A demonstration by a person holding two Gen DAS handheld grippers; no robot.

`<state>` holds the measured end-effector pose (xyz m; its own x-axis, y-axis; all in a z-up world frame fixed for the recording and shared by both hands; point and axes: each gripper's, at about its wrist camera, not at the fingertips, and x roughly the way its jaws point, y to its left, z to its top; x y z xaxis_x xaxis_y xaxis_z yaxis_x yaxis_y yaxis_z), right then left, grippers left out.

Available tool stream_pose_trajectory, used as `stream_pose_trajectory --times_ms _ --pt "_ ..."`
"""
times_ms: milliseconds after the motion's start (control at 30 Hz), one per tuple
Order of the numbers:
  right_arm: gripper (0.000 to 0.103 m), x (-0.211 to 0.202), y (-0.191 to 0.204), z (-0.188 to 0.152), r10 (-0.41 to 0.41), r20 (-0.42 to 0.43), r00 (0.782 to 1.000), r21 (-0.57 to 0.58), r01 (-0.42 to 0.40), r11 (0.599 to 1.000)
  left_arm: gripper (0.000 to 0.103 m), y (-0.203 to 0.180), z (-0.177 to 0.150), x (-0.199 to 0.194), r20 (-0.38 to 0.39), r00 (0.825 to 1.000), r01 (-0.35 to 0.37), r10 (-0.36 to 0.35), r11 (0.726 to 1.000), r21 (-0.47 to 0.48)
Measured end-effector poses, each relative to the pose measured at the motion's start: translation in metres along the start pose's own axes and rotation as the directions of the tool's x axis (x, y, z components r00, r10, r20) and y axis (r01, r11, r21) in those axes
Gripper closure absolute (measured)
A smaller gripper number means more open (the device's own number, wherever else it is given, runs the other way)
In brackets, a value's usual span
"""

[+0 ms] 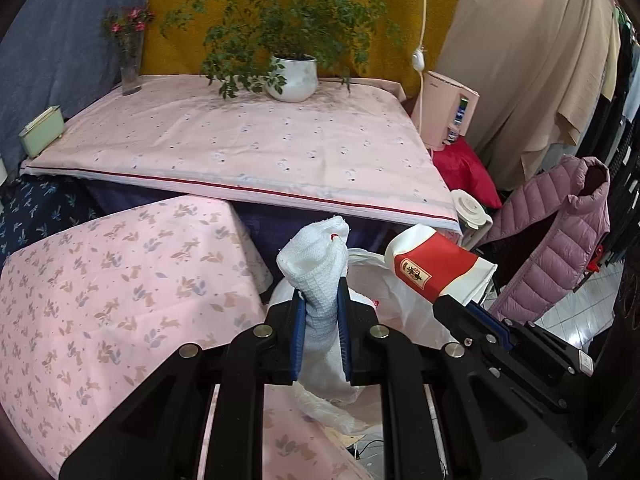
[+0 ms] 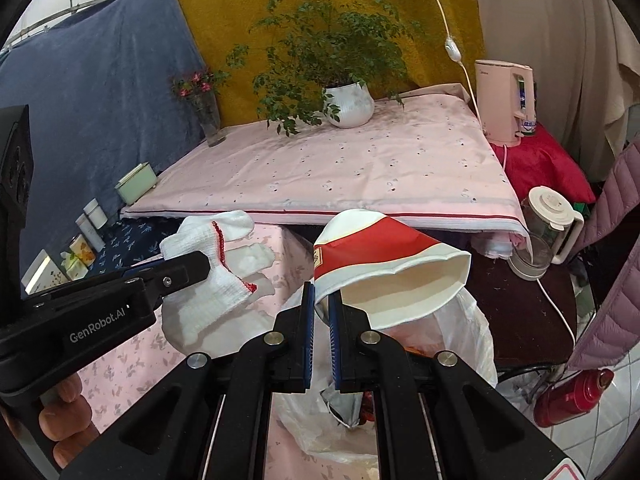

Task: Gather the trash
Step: 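Carry the glove and cup over the white bin and open both tools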

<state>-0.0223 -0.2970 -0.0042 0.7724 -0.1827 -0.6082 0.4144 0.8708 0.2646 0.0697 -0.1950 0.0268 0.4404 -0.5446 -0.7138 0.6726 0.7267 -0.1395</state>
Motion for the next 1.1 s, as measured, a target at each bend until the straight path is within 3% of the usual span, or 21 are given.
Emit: stream_pose_trajectory --times_ms 167,333,700,900,967,1100 --pt "0.096 -0.001 -0.013 -0.005 -0.013 -0.005 1.0 0.018 0.013 1.0 0.087 -0.012 -0.001 0.008 -0.013 1.0 0.015 -0.015 1.0 0.014" --pt "0.096 0.0 -0.021 -0.008 -0.017 -0.012 1.0 0.026 0.017 1.0 0.074 -0.016 -0.001 0.013 -0.01 1.0 0.0 0.0 1.0 0.012" --pt "0.095 0.009 -0.013 -0.01 -0.023 -0.034 0.999 0.003 0.024 1.0 0.065 -0.003 -0.003 0.012 -0.007 1.0 -0.027 0.027 1.0 -0.01" --pt "0.089 0.014 -0.006 -0.009 -0.043 -0.042 0.998 -0.003 0.042 0.999 0.06 0.008 -0.004 0.009 0.0 0.999 -0.045 0.045 0.999 -0.028" --pt "0.081 0.014 -0.005 -0.009 -0.049 -0.041 0.998 -0.006 0.049 0.999 0.059 0.012 -0.005 0.009 0.0 0.999 -0.051 0.051 0.998 -0.034" --pt "0.075 0.014 -0.001 -0.009 -0.054 -0.042 0.998 -0.017 0.054 0.998 0.056 0.018 -0.007 0.008 0.003 0.998 -0.065 0.065 0.997 -0.047"
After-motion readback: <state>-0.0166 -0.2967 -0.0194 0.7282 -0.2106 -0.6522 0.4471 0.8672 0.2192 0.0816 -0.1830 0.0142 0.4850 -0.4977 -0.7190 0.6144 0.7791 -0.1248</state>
